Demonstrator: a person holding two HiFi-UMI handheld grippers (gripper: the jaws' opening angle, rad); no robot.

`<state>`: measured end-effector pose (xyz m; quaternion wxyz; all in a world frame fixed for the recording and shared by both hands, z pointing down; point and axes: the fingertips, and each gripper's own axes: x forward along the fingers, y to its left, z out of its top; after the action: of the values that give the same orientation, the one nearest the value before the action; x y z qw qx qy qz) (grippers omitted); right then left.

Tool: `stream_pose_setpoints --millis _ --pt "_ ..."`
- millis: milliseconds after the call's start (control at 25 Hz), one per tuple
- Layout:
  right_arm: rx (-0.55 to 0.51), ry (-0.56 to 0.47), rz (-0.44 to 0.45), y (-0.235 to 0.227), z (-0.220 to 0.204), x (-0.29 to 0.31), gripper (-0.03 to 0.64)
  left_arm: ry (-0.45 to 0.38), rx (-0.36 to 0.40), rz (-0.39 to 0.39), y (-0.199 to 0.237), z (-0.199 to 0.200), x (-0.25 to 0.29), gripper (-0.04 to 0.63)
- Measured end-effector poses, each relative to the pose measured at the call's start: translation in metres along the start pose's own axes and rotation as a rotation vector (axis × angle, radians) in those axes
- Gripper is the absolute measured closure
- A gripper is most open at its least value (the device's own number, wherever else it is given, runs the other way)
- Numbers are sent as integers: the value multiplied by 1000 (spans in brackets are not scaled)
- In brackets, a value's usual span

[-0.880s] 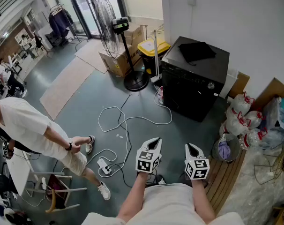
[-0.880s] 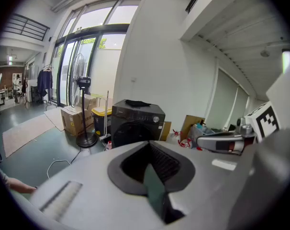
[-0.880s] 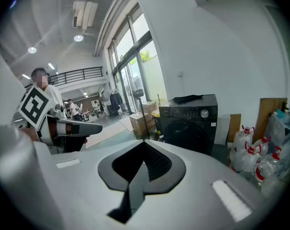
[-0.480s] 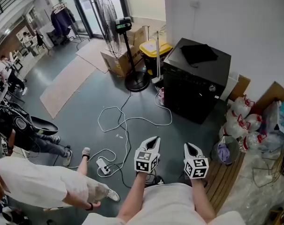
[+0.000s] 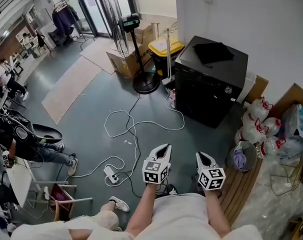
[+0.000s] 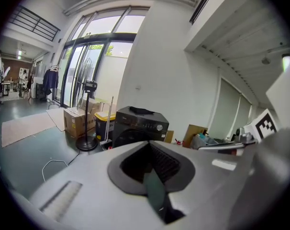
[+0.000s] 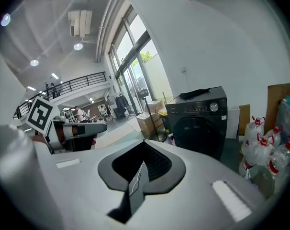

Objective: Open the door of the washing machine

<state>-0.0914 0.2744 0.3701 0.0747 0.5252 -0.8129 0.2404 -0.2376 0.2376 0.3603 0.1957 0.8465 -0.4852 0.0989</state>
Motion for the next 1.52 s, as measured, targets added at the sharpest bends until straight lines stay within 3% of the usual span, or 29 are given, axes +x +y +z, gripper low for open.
stream_pose_setpoints --millis 320,560,760,960,1240,1520 --pt "-72 51 -12 -18 0 17 617 30 -54 -12 2 -3 31 538" --pt "-224 109 -15 -61 12 59 615 108 -44 4 5 -5 89 538" --pt "-179 66 25 -96 60 100 615 81 -5 18 13 36 136 538" --pt "-211 117 90 -133 82 123 615 82 19 38 7 64 179 538" --pt "-162 72 30 -226 119 127 615 115 22 26 -29 74 261 538" --pt "-46 95 -37 -294 100 117 615 207 86 -62 -76 57 306 538"
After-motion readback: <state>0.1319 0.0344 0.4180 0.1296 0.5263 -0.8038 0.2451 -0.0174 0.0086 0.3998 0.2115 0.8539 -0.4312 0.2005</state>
